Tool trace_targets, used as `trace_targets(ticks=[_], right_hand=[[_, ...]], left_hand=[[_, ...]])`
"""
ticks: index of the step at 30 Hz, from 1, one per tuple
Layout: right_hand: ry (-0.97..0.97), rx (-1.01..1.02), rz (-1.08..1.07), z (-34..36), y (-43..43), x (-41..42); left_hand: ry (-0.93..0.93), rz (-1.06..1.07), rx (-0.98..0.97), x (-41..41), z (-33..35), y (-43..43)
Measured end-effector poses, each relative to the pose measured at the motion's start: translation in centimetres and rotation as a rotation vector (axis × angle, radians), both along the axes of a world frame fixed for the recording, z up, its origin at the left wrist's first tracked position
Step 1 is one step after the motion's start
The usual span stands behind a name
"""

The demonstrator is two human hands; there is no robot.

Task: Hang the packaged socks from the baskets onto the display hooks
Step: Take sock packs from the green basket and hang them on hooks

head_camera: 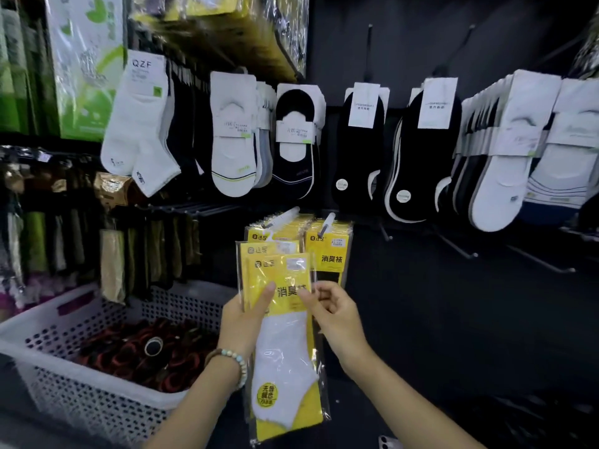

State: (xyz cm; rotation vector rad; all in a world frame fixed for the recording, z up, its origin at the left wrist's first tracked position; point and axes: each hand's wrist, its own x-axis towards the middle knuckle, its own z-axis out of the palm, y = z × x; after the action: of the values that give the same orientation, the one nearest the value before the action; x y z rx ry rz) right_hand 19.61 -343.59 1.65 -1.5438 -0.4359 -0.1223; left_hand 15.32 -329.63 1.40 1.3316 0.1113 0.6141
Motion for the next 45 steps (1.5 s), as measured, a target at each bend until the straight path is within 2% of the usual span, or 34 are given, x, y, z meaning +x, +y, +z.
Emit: trace_targets(ticks=[6, 12, 17, 22, 29, 35, 37, 45], right_hand=[[0.064, 0.1, 0.012, 0.2, -1.5, -0.4], [0.114, 0.215, -0.113, -0.5, -3.9, 1.1], [0.026, 0.139, -0.197, 0.8, -3.8, 3.7], [-0.053, 0.057, -0.213, 1.5, -1.8, 7.0], [0.125, 0.054, -0.433, -0.2, -0.9, 12.6], [0.235, -0.038, -0.599, -2.4, -2.1, 12.3], [0.216, -0.025, -0.527, -2.6, -2.5, 10.9], [0.145, 0.001, 0.013, 1.1, -1.5, 3.3]], left_hand=[[0.044, 0.008, 0.028, -0.2, 0.4, -0.8], [0.09, 0.265, 0.178, -0.3, 0.5, 1.5], [0.06, 0.359, 0.237, -0.2, 0.7, 3.4], [0.03, 0.353, 0.239, 0.4, 0.5, 4.3], [0.015, 0.334, 0.265, 1.3, 0.7, 5.1], [0.011, 0.294, 0.288, 1.4, 0.3, 5.0], [0.007, 0.271, 0.287, 1.4, 0.2, 4.7], [0.011, 0.067, 0.248, 2.7, -1.0, 0.7]])
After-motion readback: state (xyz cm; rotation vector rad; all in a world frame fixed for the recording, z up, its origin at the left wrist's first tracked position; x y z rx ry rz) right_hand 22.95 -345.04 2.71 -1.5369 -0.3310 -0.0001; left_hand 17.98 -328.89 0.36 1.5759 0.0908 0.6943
